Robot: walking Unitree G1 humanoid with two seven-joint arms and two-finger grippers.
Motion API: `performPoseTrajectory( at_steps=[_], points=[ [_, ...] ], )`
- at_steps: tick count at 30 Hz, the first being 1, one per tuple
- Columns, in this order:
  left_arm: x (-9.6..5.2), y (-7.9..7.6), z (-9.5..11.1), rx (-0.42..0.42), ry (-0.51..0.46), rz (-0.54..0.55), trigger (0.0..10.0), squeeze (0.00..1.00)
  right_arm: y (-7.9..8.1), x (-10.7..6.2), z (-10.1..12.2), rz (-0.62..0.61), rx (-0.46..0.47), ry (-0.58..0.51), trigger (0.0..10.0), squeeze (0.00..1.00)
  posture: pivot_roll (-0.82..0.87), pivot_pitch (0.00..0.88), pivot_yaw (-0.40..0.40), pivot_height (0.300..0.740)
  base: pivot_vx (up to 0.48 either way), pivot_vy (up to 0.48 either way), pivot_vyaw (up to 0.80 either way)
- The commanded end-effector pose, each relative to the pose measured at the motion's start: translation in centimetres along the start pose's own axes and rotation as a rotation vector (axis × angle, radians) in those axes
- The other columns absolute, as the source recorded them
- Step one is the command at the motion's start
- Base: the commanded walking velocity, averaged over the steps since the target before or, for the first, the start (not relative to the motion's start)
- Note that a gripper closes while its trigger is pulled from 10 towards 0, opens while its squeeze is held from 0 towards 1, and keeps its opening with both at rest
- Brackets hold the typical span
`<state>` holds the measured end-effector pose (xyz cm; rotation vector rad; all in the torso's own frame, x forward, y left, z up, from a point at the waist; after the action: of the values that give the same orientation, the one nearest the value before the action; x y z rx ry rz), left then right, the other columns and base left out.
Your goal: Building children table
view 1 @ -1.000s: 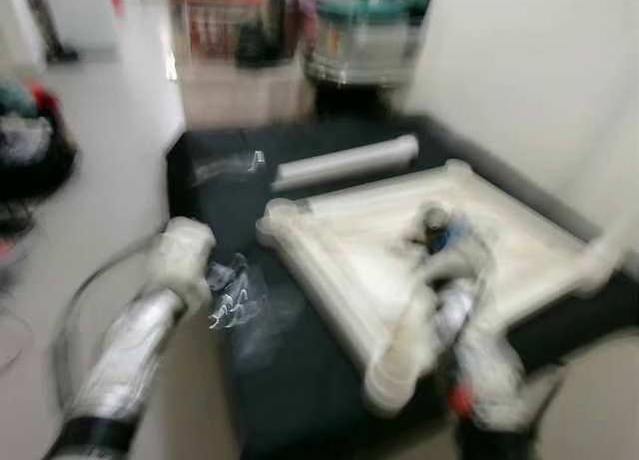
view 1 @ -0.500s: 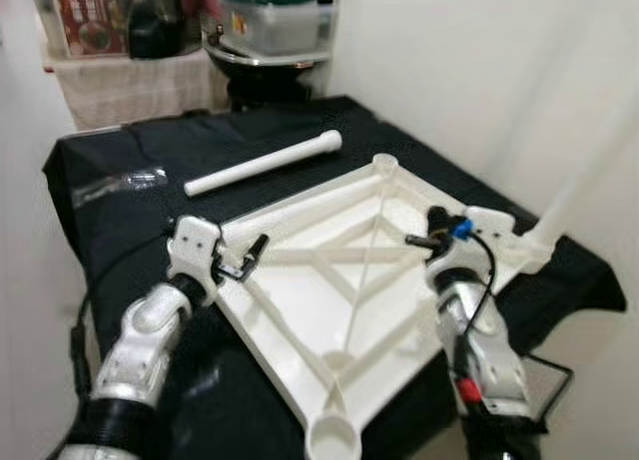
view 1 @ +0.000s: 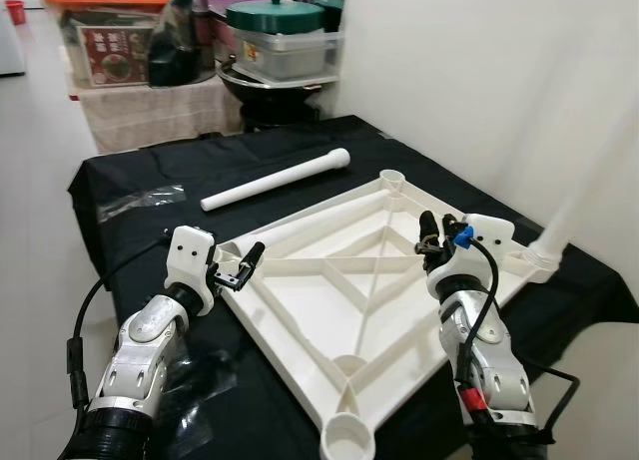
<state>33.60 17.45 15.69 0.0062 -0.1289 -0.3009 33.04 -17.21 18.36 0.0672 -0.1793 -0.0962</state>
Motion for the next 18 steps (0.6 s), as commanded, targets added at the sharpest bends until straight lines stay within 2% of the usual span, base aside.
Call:
performPoseTrajectory(
  at_steps=[1, 18],
  points=[
    [0.02, -0.04, -0.03, -0.008, 0.005, -0.003, 10.0, 0.00, 0.67, 0.13, 0.11, 0.023, 0.006, -0.013, 10.0, 1.00, 0.07, 0.000, -0.110, 0.740, 0.000, 0.469, 0.00],
    [0.13, -0.18, 0.06, -0.015, 0.004, -0.011, 10.0, 0.00, 0.68, -0.01, -0.01, 0.025, 0.027, -0.017, 10.0, 1.00, 0.06, 0.000, -0.110, 0.740, 0.000, 0.469, 0.00]
  ],
)
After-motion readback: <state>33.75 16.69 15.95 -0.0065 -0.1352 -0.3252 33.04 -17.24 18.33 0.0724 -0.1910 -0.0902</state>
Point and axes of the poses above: a point about 5 cm out from each wrist's last joint towards the gripper, its own x axis pointing out of the wrist towards the gripper, its own z axis along the axis of the wrist's last joint, y = z × x, the point moved 1 cm from there along x, pointing out of the wrist towards the gripper, and after that the axes turned 5 degrees about -x, right-handed, at the moved point
